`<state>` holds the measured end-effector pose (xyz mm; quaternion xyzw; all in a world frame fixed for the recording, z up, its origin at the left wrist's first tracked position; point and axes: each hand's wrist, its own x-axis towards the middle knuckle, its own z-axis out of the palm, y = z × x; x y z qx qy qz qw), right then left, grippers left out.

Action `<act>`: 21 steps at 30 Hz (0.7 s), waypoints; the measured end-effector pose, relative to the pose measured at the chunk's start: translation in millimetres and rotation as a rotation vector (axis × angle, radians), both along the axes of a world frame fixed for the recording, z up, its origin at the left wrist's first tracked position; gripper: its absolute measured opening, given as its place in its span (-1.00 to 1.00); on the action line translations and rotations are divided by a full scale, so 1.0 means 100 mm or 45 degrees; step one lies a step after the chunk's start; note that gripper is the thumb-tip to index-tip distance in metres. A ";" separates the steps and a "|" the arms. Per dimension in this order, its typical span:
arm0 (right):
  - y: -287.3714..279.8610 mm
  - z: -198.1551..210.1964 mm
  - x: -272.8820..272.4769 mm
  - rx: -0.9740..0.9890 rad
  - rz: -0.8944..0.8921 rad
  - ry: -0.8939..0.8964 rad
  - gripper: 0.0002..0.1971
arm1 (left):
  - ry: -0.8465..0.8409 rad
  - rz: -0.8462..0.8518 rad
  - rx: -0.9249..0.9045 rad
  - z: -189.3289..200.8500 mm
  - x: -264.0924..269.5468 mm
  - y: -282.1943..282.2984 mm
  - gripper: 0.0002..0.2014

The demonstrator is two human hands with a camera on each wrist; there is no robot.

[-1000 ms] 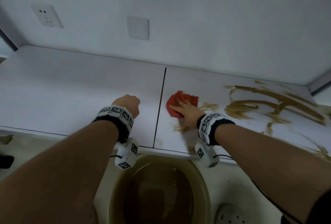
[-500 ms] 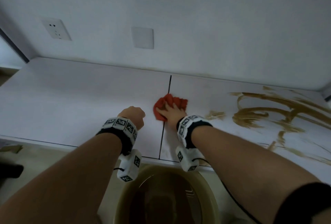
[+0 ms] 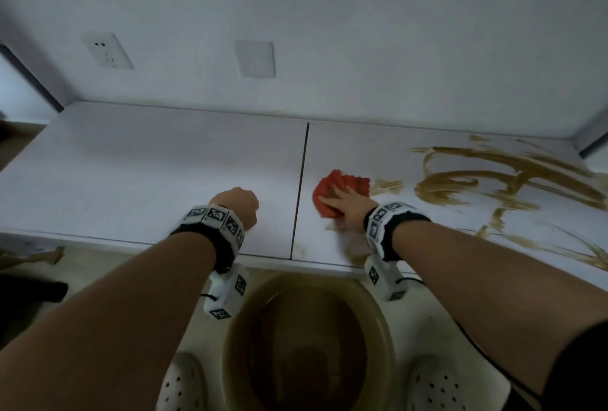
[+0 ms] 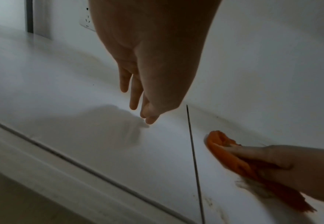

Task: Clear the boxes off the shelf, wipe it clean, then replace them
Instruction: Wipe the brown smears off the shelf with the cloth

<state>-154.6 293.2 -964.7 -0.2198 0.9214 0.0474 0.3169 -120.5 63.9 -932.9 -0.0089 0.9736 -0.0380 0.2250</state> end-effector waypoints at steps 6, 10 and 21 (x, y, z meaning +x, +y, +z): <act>-0.15 -0.03 -0.13 -0.122 -0.256 0.096 -0.26 | -0.036 0.006 0.083 -0.24 0.00 -0.12 -0.57; -0.42 -0.01 -0.04 -0.166 -0.179 0.089 -0.40 | -0.036 -0.020 0.078 -0.31 0.04 -0.11 -0.59; -0.34 0.08 0.73 -0.074 0.377 -0.035 -0.34 | -0.064 -0.025 -0.046 -0.22 0.23 0.09 -0.54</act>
